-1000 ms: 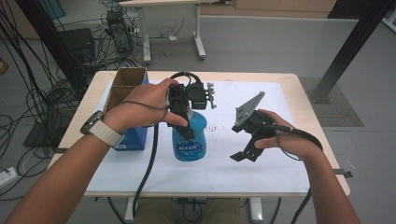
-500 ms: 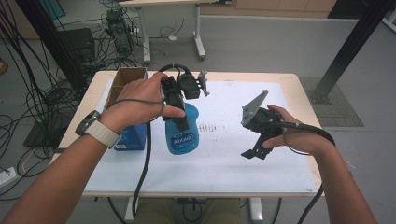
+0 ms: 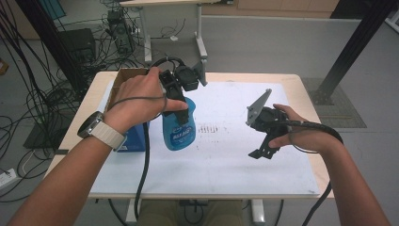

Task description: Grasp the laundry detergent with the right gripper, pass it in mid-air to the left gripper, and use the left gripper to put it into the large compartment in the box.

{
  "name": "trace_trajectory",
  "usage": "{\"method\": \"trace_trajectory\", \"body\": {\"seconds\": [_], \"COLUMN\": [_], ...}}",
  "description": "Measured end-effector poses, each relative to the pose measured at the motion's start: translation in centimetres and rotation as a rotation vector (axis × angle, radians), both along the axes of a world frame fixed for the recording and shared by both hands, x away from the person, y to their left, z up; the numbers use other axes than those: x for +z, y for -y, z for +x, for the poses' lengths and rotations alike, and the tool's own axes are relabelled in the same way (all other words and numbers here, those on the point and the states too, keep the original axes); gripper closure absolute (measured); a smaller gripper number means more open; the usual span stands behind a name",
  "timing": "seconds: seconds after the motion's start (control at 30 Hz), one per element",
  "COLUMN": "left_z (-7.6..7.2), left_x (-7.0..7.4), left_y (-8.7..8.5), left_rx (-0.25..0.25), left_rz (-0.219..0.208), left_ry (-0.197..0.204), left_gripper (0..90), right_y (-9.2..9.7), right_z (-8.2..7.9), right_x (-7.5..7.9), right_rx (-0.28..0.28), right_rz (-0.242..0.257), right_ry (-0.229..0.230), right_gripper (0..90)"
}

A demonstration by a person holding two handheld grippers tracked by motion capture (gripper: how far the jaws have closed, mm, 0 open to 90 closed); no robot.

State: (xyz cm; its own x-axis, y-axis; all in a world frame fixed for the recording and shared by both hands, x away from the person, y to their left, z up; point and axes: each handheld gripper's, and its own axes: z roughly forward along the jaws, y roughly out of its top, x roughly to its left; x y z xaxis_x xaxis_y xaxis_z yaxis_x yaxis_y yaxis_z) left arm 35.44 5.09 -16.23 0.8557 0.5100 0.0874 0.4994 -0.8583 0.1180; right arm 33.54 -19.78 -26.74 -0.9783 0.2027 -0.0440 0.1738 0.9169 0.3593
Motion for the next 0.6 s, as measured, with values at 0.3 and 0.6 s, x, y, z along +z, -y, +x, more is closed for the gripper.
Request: {"method": "trace_trajectory", "body": {"seconds": [0.3, 0.6], "left_z": [0.3, 1.2], "left_x": [1.5, 2.7], "left_y": [-0.4, -1.1], "left_rx": [0.114, 0.231], "left_rz": [-0.001, -0.007], "left_ry": [0.022, 0.031], "left_gripper": [38.0, 38.0], "right_y": [0.2, 0.7], "right_z": [0.1, 0.3], "right_x": [0.5, 0.3], "right_rx": [0.001, -0.007], "right_rz": [-0.01, -0.008], "right_ry": [0.008, 0.007], "right_gripper": [5.1, 5.4]}}
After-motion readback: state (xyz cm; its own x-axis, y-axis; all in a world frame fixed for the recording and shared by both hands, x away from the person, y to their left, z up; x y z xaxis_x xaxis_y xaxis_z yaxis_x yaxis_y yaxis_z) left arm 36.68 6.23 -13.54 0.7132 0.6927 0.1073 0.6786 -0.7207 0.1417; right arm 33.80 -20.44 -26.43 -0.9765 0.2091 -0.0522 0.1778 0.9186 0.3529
